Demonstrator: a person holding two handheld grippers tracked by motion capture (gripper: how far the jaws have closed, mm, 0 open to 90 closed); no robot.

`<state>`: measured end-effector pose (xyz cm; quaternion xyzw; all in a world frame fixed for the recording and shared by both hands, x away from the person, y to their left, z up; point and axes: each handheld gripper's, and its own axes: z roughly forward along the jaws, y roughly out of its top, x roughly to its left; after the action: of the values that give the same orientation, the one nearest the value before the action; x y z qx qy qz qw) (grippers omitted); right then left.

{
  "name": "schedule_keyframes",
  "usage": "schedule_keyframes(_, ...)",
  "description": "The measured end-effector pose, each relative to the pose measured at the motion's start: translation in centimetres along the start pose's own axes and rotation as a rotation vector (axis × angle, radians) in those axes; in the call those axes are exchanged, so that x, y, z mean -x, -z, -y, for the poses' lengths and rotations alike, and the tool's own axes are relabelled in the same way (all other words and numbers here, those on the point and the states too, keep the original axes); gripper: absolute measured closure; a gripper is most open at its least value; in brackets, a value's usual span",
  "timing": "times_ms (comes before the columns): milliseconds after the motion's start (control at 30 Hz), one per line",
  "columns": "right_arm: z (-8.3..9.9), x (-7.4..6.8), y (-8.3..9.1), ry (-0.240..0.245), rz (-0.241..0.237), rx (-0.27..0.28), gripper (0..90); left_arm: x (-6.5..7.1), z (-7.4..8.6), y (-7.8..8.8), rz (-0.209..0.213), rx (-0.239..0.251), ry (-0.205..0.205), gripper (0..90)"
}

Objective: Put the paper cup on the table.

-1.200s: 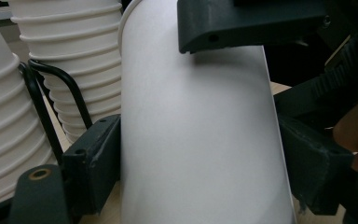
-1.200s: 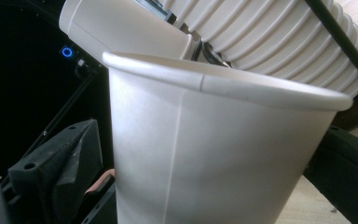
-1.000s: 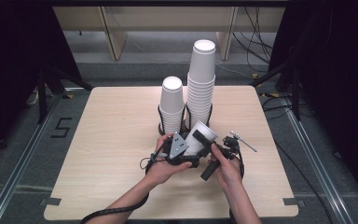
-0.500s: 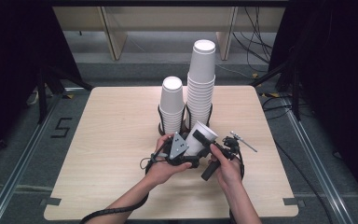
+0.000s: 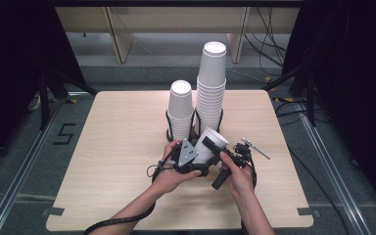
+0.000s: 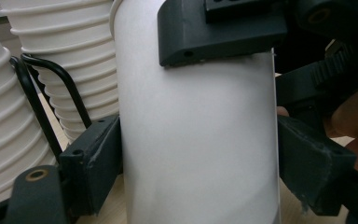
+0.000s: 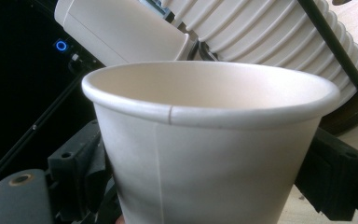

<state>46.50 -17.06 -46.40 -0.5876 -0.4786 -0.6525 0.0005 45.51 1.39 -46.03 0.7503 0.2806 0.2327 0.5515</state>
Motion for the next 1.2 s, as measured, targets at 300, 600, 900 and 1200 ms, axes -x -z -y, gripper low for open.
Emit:
schedule_keyframes(300, -0.06, -0.10, 0.14, 0.017, 0.001, -0.003, 16.9, -0.03, -0.01, -0.01, 0.004, -0.009, 0.002, 18.4)
schedule_keyframes(600, -0.07, 0.02, 0.20, 0.037, 0.009, 0.002, 18.2, -0.05, 0.01, -0.03, 0.009, -0.019, -0.002, 18.1)
schedule_keyframes(900, -0.26, -0.20, 0.38, 0.045, 0.015, -0.005, 18.5, -0.38, 0.04, 0.10, 0.024, -0.044, -0.015, 13.7)
schedule_keyframes(1200, -0.59, -0.34, 0.64, 0.034, 0.023, 0.005, 18.5, -0.72, 0.04, 0.65, 0.028, -0.048, -0.026, 9.9)
